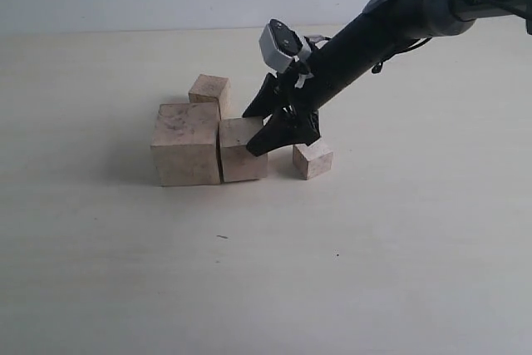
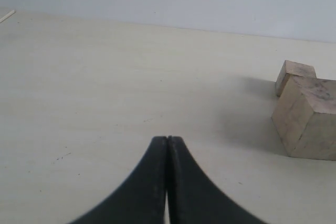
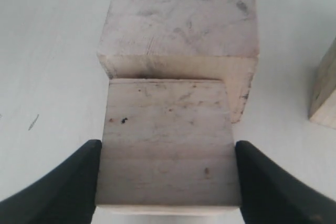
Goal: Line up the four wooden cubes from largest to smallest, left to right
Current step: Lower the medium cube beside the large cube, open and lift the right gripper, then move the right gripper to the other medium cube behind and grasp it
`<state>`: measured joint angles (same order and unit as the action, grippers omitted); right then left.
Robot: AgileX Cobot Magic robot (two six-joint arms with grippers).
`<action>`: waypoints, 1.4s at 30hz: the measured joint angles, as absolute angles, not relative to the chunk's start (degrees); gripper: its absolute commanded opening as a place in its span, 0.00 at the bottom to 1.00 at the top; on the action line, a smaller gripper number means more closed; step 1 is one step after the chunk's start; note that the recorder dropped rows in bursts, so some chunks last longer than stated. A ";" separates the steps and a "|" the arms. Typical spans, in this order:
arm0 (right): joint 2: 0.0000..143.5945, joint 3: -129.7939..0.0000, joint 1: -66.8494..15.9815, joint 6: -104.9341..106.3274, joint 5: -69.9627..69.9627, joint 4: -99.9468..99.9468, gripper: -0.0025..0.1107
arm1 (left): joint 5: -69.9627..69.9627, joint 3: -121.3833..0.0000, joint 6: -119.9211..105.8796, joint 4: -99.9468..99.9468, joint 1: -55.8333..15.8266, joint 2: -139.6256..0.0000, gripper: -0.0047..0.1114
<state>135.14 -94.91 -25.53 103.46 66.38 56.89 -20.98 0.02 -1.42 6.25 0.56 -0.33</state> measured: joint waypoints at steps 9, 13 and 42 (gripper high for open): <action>135.14 -94.91 -25.57 98.07 65.71 58.05 0.63 | -20.98 0.02 -1.42 6.25 0.56 -0.33 0.04; 135.84 -94.91 -25.80 96.98 65.84 56.31 0.66 | -20.98 0.02 -1.42 6.25 0.56 -0.33 0.04; 122.54 -94.91 -25.90 84.56 49.03 55.93 0.51 | -20.98 0.02 -1.42 6.25 0.56 -0.33 0.04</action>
